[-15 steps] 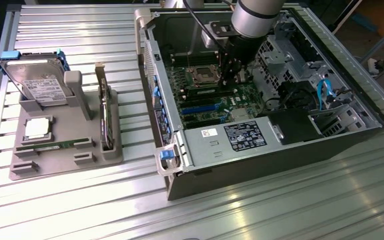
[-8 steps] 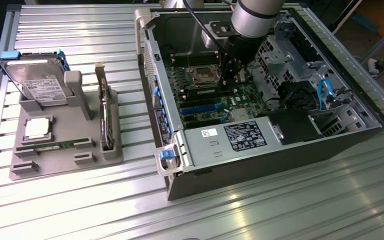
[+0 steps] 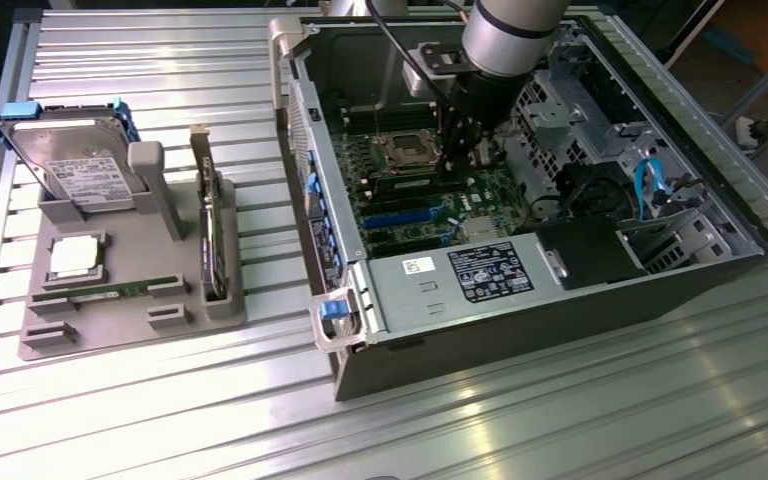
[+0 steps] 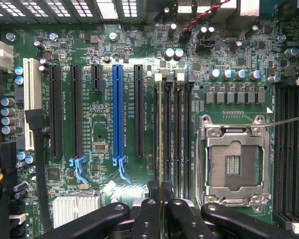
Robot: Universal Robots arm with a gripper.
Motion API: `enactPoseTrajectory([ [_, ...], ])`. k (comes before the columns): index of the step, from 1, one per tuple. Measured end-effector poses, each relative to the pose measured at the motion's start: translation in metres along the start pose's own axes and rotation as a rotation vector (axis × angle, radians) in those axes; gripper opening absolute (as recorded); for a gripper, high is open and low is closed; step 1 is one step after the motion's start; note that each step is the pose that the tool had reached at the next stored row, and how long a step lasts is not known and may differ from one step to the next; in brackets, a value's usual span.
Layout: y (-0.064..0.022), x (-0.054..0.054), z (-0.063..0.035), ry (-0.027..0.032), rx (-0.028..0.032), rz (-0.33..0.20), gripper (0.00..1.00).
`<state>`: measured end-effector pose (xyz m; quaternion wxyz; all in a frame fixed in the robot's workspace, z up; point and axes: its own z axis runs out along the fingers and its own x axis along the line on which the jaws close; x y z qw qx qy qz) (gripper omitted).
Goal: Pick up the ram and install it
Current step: 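Insert the ram into the slot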
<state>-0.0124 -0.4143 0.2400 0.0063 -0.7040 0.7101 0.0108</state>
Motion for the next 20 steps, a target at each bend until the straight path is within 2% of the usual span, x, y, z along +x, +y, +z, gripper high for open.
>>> enactPoseTrajectory([
  [20,0.0000,0.0001,0.0044,0.0001,0.0002,0.000,0.12],
])
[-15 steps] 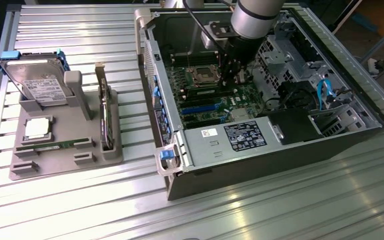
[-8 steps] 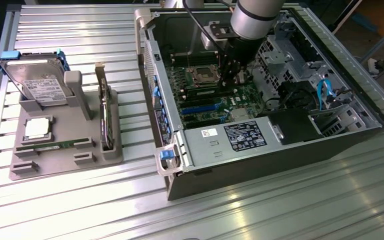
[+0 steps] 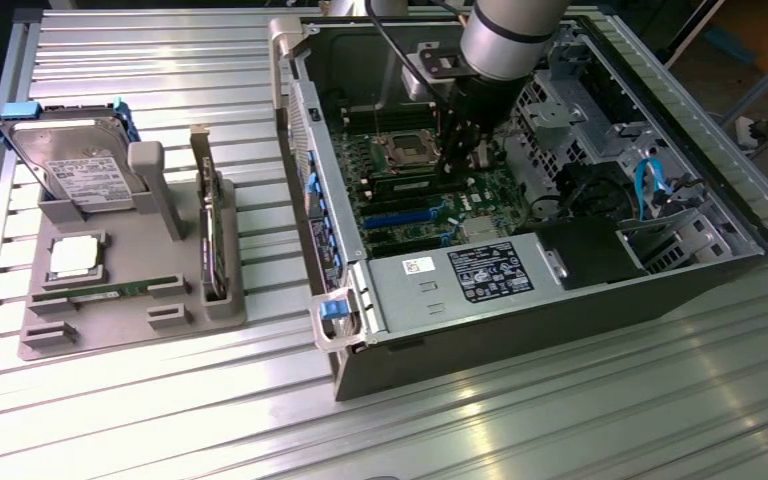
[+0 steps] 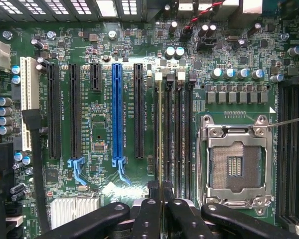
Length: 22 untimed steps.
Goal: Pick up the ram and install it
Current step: 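Insert the ram into the slot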
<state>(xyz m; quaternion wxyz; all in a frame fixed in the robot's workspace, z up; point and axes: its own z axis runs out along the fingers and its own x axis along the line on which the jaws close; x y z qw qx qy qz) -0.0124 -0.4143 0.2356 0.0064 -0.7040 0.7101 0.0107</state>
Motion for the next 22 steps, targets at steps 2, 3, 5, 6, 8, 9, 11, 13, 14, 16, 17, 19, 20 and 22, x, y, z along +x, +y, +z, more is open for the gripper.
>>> enactPoseTrajectory([
  [2,0.0000,0.0000,0.0004,-0.0001,0.0002,0.000,0.12],
  [3,0.0000,0.0000,0.0007,-0.0002,0.0003,0.000,0.12],
  [5,0.0000,0.0000,0.0013,-0.0001,0.0005,0.000,0.12],
  [6,0.0000,0.0000,0.0017,-0.0001,0.0006,0.000,0.12],
  [8,0.0000,0.0001,0.0021,0.0001,0.0006,0.000,0.12],
  [9,0.0000,0.0001,0.0021,0.0001,0.0006,0.000,0.12],
  [11,0.0000,0.0001,0.0021,0.0001,0.0006,0.000,0.12],
  [13,0.0000,0.0001,0.0021,0.0000,0.0006,0.000,0.12],
  [14,0.0000,0.0001,0.0021,0.0000,0.0006,0.000,0.12],
  [16,0.0000,0.0001,0.0021,0.0000,0.0006,0.000,0.12],
  [17,0.0000,0.0001,0.0021,0.0000,0.0006,0.000,0.12],
  [19,0.0000,0.0001,0.0022,-0.0001,0.0007,0.000,0.13],
  [20,0.0000,0.0001,0.0022,0.0000,0.0007,0.000,0.19],
  [22,0.0000,0.0001,0.0022,0.0000,0.0006,0.000,0.25],
])
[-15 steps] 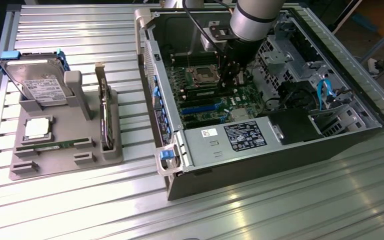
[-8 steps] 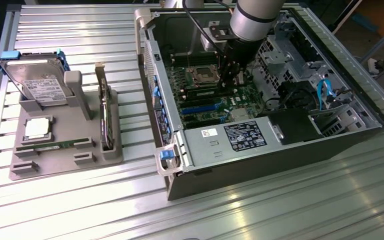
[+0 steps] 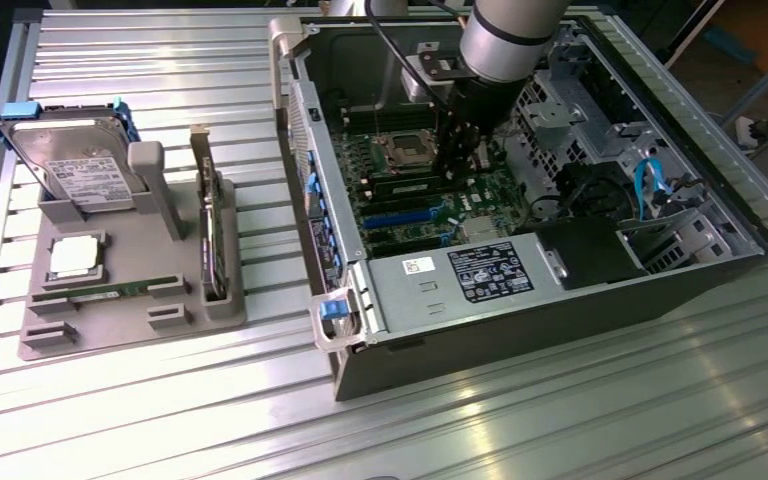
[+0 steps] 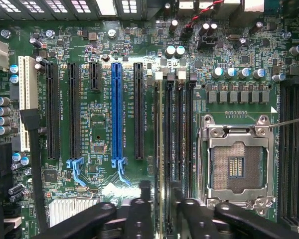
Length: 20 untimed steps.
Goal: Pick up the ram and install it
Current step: 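Insert the ram into the slot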
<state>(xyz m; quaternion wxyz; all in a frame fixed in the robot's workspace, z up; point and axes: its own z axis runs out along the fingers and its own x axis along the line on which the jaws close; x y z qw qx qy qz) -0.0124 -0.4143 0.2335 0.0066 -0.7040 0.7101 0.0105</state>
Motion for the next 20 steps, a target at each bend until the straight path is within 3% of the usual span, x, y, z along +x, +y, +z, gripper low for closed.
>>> enactPoseTrajectory([
  [1,0.0000,0.000,0.0000,0.0000,0.0000,0.000,0.32],
  [9,0.0000,0.000,-0.0023,0.0006,-0.0001,0.000,0.32],
  [15,0.0001,-0.001,-0.0235,0.0126,0.0001,0.000,0.32],
  [20,0.0002,-0.001,-0.0429,0.0282,0.0001,0.000,0.32],
])
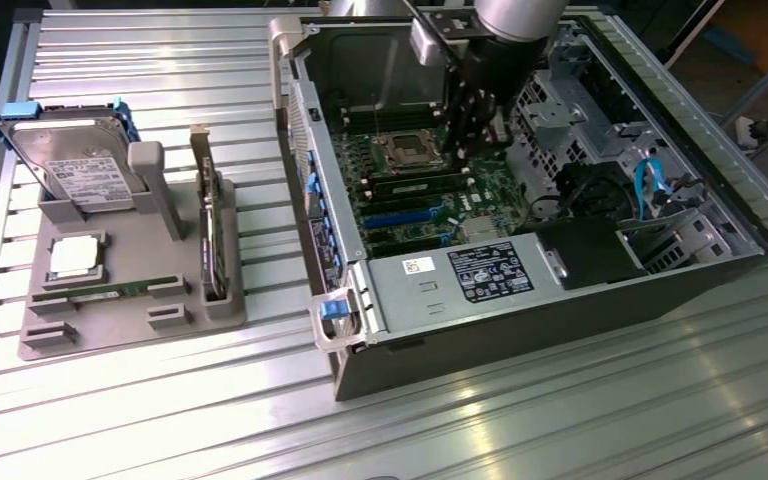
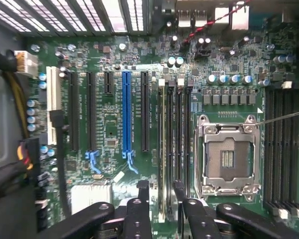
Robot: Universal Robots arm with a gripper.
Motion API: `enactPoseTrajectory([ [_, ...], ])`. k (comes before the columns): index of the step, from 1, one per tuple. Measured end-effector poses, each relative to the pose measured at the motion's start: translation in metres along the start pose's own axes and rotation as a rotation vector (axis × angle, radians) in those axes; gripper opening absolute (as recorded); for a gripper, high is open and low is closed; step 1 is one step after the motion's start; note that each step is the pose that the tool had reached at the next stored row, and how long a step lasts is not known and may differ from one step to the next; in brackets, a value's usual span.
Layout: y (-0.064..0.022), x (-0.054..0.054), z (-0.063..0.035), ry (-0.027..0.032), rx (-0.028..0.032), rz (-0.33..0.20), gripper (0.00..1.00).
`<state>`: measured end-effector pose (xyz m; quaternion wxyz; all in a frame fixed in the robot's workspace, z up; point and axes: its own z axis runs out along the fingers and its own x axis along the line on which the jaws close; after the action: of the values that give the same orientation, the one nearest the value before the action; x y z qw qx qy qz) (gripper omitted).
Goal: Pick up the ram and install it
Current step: 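Insert the ram into the slot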
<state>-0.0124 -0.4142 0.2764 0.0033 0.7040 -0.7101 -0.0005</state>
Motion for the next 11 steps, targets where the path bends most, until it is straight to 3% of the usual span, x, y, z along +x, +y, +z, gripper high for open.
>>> enactPoseTrajectory([
  [6,0.0001,0.000,-0.0205,0.0192,0.0002,0.000,0.32],
  [7,0.0002,0.000,-0.0254,0.0264,0.0003,0.000,0.32],
  [11,0.0002,0.000,-0.0362,0.0443,0.0004,0.000,0.32],
])
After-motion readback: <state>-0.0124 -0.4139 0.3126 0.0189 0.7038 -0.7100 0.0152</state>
